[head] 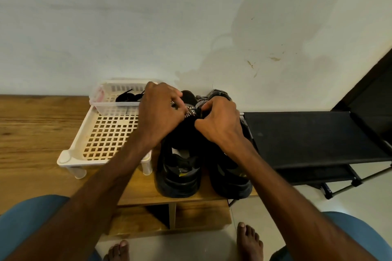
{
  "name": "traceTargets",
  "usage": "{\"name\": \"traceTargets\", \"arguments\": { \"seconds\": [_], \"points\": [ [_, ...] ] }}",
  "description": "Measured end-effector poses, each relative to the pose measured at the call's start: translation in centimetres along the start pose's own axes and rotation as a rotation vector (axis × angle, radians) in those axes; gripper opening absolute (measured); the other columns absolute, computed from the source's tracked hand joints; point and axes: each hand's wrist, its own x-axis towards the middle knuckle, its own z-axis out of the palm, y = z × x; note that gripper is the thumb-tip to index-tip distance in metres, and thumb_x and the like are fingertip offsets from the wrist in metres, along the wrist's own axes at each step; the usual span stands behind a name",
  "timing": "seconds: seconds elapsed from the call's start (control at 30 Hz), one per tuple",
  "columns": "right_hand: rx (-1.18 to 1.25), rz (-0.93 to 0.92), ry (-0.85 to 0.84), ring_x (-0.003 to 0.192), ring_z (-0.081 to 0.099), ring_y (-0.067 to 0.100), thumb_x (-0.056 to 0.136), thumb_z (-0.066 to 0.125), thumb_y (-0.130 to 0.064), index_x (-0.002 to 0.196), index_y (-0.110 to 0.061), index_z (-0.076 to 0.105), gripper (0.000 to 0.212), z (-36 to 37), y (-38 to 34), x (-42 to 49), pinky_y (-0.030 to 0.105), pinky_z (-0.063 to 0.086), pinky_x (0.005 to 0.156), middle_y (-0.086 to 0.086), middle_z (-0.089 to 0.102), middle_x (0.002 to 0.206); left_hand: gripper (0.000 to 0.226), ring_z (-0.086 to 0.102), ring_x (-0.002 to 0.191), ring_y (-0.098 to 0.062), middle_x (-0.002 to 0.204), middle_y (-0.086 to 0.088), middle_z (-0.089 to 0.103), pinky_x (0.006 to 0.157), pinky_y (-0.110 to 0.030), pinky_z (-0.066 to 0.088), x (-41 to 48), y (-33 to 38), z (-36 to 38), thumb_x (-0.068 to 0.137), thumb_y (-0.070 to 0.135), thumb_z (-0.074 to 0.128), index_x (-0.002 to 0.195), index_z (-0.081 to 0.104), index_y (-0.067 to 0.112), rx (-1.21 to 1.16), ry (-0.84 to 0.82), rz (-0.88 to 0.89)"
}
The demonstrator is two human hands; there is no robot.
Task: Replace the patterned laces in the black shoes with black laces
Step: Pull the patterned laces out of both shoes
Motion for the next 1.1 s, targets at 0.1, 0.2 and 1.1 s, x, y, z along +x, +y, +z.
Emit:
{"name": "traceTargets", "arguments": {
  "seconds": [0.1,0.2,1.1],
  "points": [
    [-0.008,0.001,-0.003,0.088,0.066,0.019,0.075,0.075,-0.011,0.098,-0.015,0.071,0.023,0.0,0.1,0.0,0.032,0.058,0.079,0.003,0.070,0.091,0.007,0.064,0.089,-0.004,0.101,0.005,0.077,0.082,-0.025,0.050,0.9,-0.9,-1.5,0.074,0.020,0.085,0.080,0.082,0.023,-0.159,0.007,-0.225],
    [0.000,-0.007,-0.004,0.095,0.068,0.021,0.075,0.076,-0.012,0.112,-0.013,0.069,0.037,0.2,0.1,-0.1,0.033,0.058,0.086,0.004,0.072,0.097,0.026,0.059,0.094,-0.008,0.114,0.001,0.072,0.075,-0.018,0.045,1.0,-1.1,-1.8,0.080,0.011,0.078,0.104,0.079,0.020,-0.138,-0.159,-0.295],
    [-0.067,-0.042,-0.014,0.088,0.066,0.017,0.079,0.076,-0.011,0.118,-0.012,0.067,0.040,0.4,0.0,0.0,0.023,0.050,0.073,0.003,0.071,0.096,0.023,0.039,0.133,-0.026,0.138,0.001,0.055,0.103,-0.043,0.035,1.1,-1.5,-2.6,0.082,0.028,0.078,0.105,0.074,0.027,0.045,0.165,-0.196]
  ]
}}
